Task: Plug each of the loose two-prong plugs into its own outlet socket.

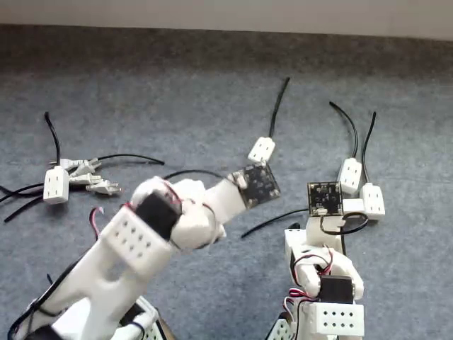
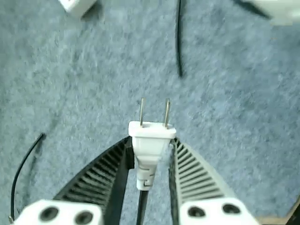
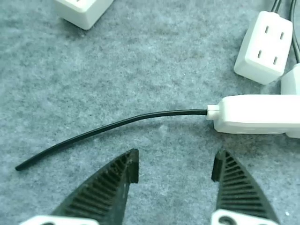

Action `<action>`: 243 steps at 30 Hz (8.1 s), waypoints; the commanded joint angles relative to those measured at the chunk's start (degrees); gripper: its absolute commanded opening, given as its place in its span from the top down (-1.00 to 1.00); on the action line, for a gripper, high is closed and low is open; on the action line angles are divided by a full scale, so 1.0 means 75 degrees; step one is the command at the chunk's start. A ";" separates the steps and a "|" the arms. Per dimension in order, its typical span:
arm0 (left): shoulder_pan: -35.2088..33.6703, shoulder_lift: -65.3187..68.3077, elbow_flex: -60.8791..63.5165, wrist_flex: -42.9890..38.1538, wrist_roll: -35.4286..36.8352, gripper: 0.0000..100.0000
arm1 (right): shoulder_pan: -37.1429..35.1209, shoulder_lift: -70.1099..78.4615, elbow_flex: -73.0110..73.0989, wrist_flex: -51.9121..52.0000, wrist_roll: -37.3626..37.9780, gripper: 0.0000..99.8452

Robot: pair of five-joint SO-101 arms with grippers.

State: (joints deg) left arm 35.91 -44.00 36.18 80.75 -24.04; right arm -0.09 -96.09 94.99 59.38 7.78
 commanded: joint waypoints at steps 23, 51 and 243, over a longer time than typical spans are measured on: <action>-0.0697 -0.7801 0.7250 -0.6552 0.4911 0.99 | -0.0041 -0.0088 0.0393 -0.1776 0.0047 0.50; -0.0205 -0.7801 0.8059 -0.8381 0.5322 0.99 | -0.5316 0.1108 -0.5222 -0.2772 0.0047 0.98; -0.2280 0.8598 -0.4003 -0.3259 0.8287 0.77 | -0.0006 0.4870 -0.0182 -0.4706 0.0117 0.97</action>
State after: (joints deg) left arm 18.51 20.70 7.52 56.92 37.93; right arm 0.35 -59.52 93.85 25.19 7.96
